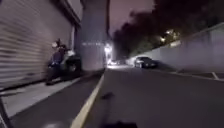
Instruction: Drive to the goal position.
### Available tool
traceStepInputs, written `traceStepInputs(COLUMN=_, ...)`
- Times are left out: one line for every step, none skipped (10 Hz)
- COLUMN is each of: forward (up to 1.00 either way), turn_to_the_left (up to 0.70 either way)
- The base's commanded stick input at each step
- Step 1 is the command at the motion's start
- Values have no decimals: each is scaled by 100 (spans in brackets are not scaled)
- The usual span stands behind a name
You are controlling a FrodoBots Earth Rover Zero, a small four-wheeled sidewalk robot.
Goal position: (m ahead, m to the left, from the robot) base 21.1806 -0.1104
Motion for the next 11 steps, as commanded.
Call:
traceStepInputs(forward=45, turn_to_the_left=0)
traceStepInputs(forward=45, turn_to_the_left=0)
traceStepInputs(forward=45, turn_to_the_left=0)
traceStepInputs(forward=45, turn_to_the_left=0)
traceStepInputs(forward=45, turn_to_the_left=0)
traceStepInputs(forward=45, turn_to_the_left=0)
traceStepInputs(forward=45, turn_to_the_left=0)
traceStepInputs(forward=45, turn_to_the_left=0)
traceStepInputs(forward=45, turn_to_the_left=0)
traceStepInputs(forward=45, turn_to_the_left=0)
traceStepInputs(forward=45, turn_to_the_left=0)
